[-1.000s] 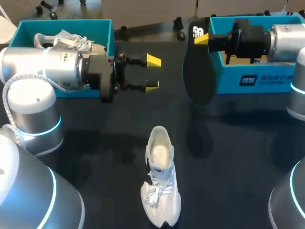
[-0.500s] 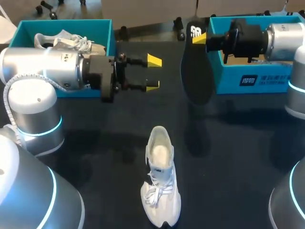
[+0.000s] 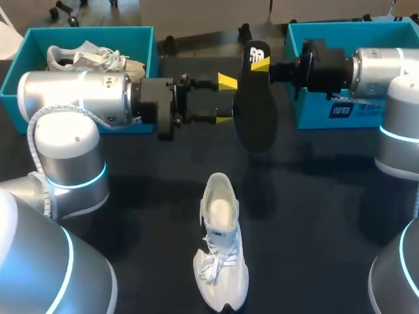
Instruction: Take the shoe out of the shoebox, open the shoe tongue, remove and reinsert the insole, then place the shoe into the shoebox
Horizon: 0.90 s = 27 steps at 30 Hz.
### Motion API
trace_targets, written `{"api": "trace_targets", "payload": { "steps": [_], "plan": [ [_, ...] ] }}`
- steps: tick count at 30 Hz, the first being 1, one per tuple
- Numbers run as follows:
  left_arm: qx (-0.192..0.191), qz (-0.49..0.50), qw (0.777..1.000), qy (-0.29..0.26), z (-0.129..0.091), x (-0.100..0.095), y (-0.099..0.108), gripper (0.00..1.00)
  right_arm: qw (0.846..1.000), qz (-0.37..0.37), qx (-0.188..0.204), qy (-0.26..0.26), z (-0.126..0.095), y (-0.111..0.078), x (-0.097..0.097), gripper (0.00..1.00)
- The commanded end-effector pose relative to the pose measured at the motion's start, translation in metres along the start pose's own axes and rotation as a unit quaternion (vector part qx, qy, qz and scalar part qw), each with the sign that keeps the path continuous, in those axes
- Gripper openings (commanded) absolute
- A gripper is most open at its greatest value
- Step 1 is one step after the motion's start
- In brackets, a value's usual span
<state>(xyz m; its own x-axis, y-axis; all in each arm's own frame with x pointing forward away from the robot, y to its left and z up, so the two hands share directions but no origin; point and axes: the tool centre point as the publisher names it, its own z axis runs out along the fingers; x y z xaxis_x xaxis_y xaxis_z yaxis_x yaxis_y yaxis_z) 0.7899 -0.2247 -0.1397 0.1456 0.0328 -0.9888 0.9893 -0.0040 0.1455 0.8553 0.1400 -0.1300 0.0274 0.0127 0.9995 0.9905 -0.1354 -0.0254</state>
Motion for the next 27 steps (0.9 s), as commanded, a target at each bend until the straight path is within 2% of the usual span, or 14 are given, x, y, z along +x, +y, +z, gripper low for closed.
{"api": "trace_targets", "payload": {
  "steps": [1, 9, 11, 13, 17, 22, 24, 27],
  "plan": [
    [0.001, 0.001, 1.000, 0.000, 0.006, 0.001, 0.004, 1.00, 1.000, 0.000, 0.001, -0.001, 0.002, 0.001, 0.000, 0.00],
    [0.003, -0.006, 1.000, -0.006, 0.012, 0.007, 0.006, 1.00, 1.000, 0.000, 0.001, -0.001, 0.002, 0.001, 0.000, 0.00],
    [0.007, -0.008, 1.000, -0.008, 0.015, 0.009, 0.007, 0.96, 1.000, 0.000, 0.001, -0.001, 0.002, 0.001, 0.000, 0.00],
    [0.010, -0.005, 1.000, -0.011, 0.017, 0.010, 0.008, 1.00, 1.000, 0.000, 0.001, -0.001, 0.002, 0.001, 0.000, 0.00],
    [0.013, -0.002, 1.000, -0.013, 0.023, 0.013, 0.010, 0.99, 1.000, 0.000, 0.001, -0.001, 0.002, 0.001, 0.000, 0.00],
    [0.014, -0.003, 1.000, -0.016, 0.028, 0.015, 0.011, 0.92, 1.000, 0.000, 0.001, -0.001, 0.002, 0.001, 0.000, 0.00],
    [0.015, -0.003, 1.000, -0.017, 0.029, 0.016, 0.011, 0.84, 1.000, 0.000, 0.001, -0.001, 0.002, 0.001, 0.000, 0.00],
    [0.016, -0.002, 1.000, -0.018, 0.032, 0.015, 0.011, 0.79, 1.000, 0.000, 0.001, -0.001, 0.002, 0.001, 0.000, 0.00]
  ]
}}
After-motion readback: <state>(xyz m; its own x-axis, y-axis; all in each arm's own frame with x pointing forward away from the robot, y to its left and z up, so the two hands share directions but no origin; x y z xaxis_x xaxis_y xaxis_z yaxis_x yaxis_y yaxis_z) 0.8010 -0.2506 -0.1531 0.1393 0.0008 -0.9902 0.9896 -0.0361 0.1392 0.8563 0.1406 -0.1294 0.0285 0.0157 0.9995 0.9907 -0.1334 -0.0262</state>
